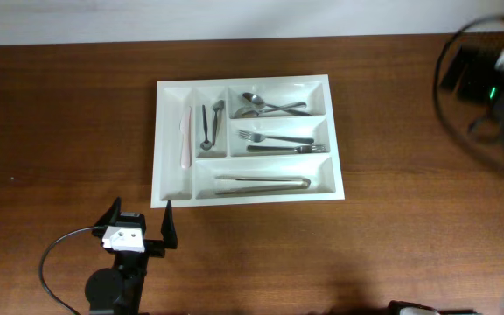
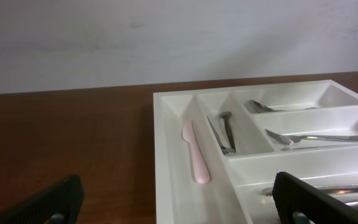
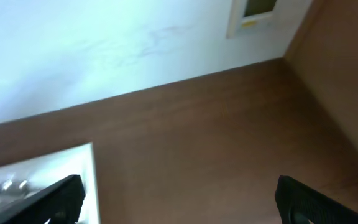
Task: Pack container
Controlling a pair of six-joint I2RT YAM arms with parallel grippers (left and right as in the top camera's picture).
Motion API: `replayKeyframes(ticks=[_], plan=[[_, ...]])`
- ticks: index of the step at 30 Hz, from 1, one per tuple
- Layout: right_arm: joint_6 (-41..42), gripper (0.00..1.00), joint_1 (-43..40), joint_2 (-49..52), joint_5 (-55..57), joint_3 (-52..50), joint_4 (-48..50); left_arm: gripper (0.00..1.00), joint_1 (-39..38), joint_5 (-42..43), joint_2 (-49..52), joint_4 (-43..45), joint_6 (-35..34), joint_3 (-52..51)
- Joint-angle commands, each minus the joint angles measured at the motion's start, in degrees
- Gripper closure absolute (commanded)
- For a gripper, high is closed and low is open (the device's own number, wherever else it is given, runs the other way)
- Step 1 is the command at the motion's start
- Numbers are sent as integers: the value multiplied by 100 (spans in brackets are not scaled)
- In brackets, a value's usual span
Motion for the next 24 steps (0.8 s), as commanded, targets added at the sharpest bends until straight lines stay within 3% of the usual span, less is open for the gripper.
replayKeyframes(ticks=[1, 13, 24], plan=[[90, 1, 330, -1093, 26, -761, 310, 1, 22, -61, -55, 17, 107, -55], [92, 1, 1502, -4513, -289, -4544, 3174, 1, 22, -61, -55, 17, 107, -55], [323, 1, 1528, -6304, -424, -6769, 5243, 1, 22, -61, -55, 17, 107, -55]])
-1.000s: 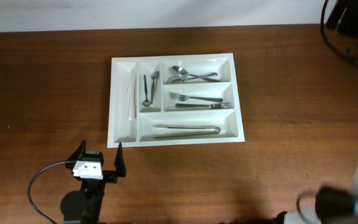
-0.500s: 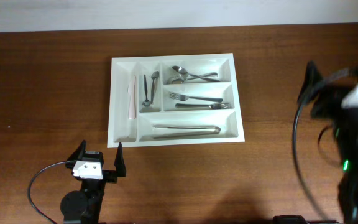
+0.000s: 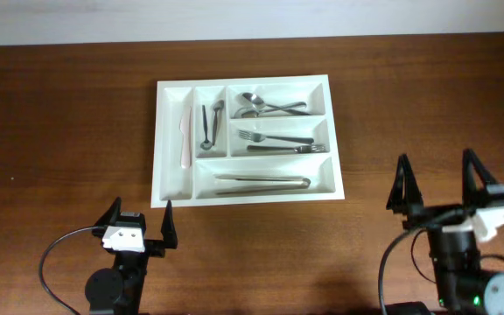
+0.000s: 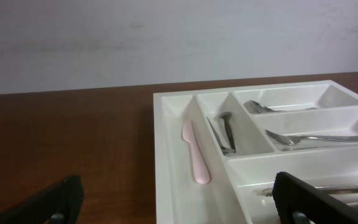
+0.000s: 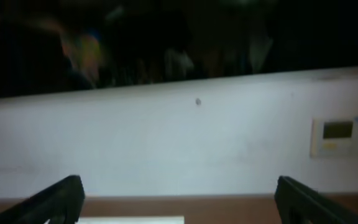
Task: Pack container
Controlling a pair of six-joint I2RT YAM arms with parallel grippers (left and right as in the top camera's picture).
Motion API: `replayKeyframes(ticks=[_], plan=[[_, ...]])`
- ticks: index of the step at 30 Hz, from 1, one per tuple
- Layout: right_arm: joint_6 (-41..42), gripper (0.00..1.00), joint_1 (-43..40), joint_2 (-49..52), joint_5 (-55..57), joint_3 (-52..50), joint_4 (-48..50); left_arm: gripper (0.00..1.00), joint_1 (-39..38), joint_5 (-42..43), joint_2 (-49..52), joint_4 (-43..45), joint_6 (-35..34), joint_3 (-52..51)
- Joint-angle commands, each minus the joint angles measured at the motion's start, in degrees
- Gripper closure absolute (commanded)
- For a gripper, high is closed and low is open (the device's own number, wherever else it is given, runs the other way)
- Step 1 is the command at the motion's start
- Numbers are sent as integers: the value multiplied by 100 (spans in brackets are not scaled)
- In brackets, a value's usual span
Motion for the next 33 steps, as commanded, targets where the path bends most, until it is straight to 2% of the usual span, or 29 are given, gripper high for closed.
replayKeyframes(ticks=[1, 12, 33], plan=[[90, 1, 57, -457, -87, -509, 391, 1, 22, -61, -55, 15, 107, -55], [87, 1, 57, -1547, -90, -1945, 1882, 1, 22, -61, -55, 15, 107, -55], [87, 1, 50, -1722, 146, -3320, 2098, 1, 22, -61, -55, 15, 107, -55]])
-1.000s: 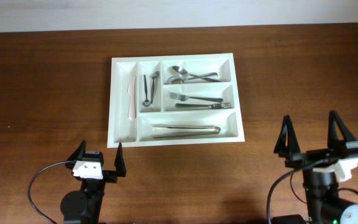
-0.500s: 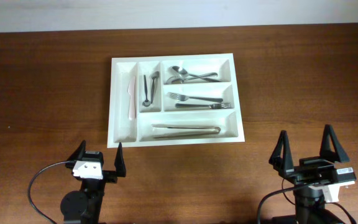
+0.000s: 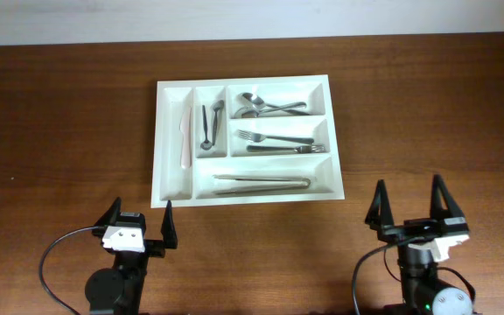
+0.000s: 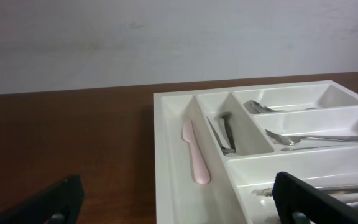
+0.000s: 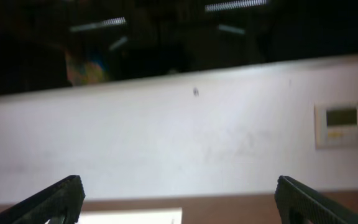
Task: Pack container
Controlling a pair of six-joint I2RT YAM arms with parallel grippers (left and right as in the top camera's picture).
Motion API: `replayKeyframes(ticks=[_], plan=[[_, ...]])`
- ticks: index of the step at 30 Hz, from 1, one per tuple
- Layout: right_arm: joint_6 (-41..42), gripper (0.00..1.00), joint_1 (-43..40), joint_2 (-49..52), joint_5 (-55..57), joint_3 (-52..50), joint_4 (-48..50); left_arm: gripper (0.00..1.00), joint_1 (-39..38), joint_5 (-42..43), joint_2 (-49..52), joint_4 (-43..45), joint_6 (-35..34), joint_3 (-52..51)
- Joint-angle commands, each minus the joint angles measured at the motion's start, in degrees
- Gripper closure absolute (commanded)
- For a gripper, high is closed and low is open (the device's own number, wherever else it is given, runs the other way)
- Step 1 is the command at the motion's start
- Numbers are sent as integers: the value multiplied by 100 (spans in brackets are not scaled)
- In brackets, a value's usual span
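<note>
A white cutlery tray [image 3: 163, 144] lies mid-table, its compartments filled: a pink knife [image 3: 185, 137] in the left slot, small spoons [image 3: 208, 124], spoons [image 3: 265, 106], forks [image 3: 278, 142] and tongs [image 3: 262, 183]. My left gripper [image 3: 138, 220] stands open near the front edge, just below the tray's left corner, holding nothing. In the left wrist view the tray [image 4: 166, 155] and pink knife [image 4: 194, 154] lie ahead. My right gripper [image 3: 412, 203] stands open at the front right, empty, tilted up toward the wall.
The brown wooden table [image 3: 68, 122] surrounds the tray. A white wall [image 5: 166, 149] with a small wall panel [image 5: 342, 123] fills the right wrist view, the tray's corner [image 5: 135, 218] just showing at the bottom.
My right gripper has shifted slightly left and toward the front edge. Its view still faces the wall, slightly sharper. The left gripper and the tray's contents are unchanged.
At first my right arm was a blur high at the far right corner, its camera looking down on bare table. Then it stood open at the front right, facing the wall. Now it rests a little further left and nearer. The left gripper stayed still throughout.
</note>
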Motion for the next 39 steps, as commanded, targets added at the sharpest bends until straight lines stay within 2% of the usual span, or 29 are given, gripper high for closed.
replayKeyframes(ticks=[1, 7, 14, 39], plan=[[39, 1, 50, -59, 76, -190, -87, 1, 22, -61, -55, 17, 107, -55], [44, 1, 52, -59, 72, -190, -846, 1, 22, -61, -55, 17, 107, -55], [44, 1, 52, -59, 50, -190, -2302, 1, 22, -61, -55, 17, 107, -55], [24, 1, 52, -59, 52, -190, -2321, 1, 22, -61, -55, 17, 107, -55]])
